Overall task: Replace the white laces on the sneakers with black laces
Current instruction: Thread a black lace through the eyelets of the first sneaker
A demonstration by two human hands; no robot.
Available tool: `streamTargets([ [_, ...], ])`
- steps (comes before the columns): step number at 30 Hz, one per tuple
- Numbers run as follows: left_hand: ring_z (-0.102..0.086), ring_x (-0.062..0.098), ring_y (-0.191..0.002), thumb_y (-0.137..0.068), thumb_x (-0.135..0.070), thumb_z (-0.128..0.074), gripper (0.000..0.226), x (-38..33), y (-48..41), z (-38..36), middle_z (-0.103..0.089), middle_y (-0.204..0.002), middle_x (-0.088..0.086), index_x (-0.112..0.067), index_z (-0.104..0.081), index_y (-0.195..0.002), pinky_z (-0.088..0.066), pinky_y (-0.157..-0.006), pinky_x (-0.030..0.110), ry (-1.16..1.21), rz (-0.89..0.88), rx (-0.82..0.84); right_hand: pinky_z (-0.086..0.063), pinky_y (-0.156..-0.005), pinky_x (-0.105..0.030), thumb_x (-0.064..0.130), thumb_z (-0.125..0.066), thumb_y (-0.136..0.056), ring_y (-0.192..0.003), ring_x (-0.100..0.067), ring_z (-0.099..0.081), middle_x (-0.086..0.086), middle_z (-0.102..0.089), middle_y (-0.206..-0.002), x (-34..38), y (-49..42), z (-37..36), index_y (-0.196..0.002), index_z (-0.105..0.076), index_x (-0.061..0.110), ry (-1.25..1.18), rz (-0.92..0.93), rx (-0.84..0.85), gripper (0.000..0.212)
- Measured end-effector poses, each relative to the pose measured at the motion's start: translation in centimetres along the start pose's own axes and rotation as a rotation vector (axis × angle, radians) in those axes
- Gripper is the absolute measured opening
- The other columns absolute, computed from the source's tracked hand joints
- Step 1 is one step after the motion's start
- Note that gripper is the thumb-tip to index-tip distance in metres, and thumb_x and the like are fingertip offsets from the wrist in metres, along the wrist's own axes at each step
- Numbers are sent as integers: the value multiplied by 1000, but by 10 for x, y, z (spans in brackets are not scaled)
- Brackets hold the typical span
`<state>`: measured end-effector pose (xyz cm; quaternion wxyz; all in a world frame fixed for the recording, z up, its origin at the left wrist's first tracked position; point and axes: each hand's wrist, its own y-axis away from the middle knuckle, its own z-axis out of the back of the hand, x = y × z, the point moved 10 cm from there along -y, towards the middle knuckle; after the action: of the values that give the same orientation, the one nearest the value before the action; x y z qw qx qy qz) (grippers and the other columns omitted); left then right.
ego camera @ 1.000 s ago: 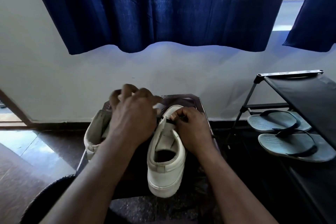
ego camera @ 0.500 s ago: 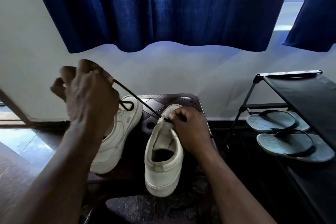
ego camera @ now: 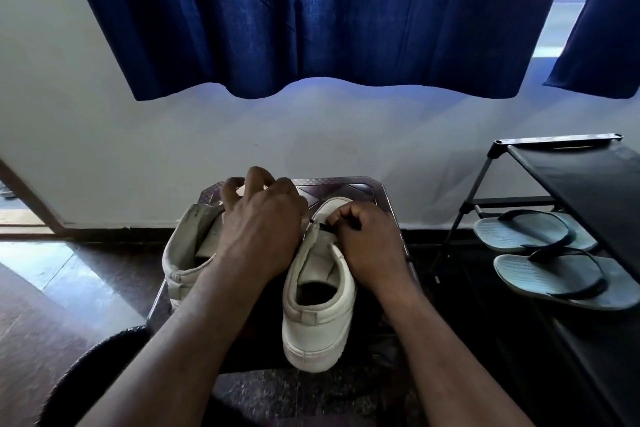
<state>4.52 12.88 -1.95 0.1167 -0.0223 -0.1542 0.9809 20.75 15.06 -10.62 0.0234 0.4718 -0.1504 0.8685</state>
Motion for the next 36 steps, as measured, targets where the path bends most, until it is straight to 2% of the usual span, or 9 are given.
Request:
streamTargets([
  [3,-44,28,-117,-70,-20,-75,13,37,-2,41,-66,-104,-9,-25,-71,-80,-31,-103,54,-26,205,-211,-55,-87,-50,45,-54,-81,-98,-21,-66,14,-70,-93,2,2,0,-80,-63,58,5,-4,12,16],
  [5,-45,32,-114,-73,-9,-71,20,75,1,68,-67,-107,-7,-28,-72,-79,-32,-100,54,104,361,-347,-54,-88,-51,55,-51,-79,-97,-22,-65,13,-70,-92,4,3,2,-79,-62,57,7,-11,6,11],
  [7,-45,34,-115,-81,-11,-72,24,93,1,69,-69,-115,-6,-35,-73,-83,-30,-97,51,171,397,-321,-54,-87,-51,63,-47,-76,-96,-23,-65,12,-70,-91,6,4,2,-79,-62,57,1,-6,-2,17],
  [10,-44,32,-121,-88,-29,-74,19,70,-3,46,-68,-125,-9,-41,-75,-102,-31,-99,51,123,272,-189,-54,-87,-50,63,-46,-74,-96,-23,-66,11,-71,-92,6,3,0,-79,-63,58,-6,-14,9,19],
  [13,-39,26,-128,-91,-41,-71,38,32,-6,28,-62,-131,-18,-46,-67,-128,-30,-103,52,119,78,-115,-55,-86,-49,58,-49,-75,-96,-24,-66,11,-71,-93,6,2,-1,-80,-64,55,-7,-22,13,17],
  [21,-30,17,-132,-96,-42,-63,15,-3,0,2,-62,-121,-23,-42,-72,-108,-18,-109,48,49,-62,17,-53,-91,-49,41,-53,-78,-97,-16,-67,14,-72,-92,11,5,3,-79,-68,54,-58,-31,24,20],
  [27,-42,24,-122,-69,-17,-77,17,32,-1,34,-69,-109,-16,-29,-74,-80,-27,-111,56,23,204,-165,-54,-88,-49,34,-58,-82,-91,-17,-67,12,-72,-88,15,7,6,-74,-65,50,-38,-16,22,19],
  [32,-43,28,-121,-80,-23,-71,21,34,0,24,-69,-113,-10,-31,-76,-99,-26,-108,52,35,193,-94,-54,-86,-46,40,-60,-83,-90,-17,-67,13,-71,-86,13,8,6,-75,-66,50,-44,-39,36,15],
  [36,-38,21,-130,-93,-43,-68,29,6,-2,12,-64,-129,-21,-50,-67,-121,-18,-111,53,44,-8,-18,-48,-76,-23,24,-70,-95,-73,3,-59,13,-70,-79,17,8,23,-80,-71,27,-139,-57,62,16],
])
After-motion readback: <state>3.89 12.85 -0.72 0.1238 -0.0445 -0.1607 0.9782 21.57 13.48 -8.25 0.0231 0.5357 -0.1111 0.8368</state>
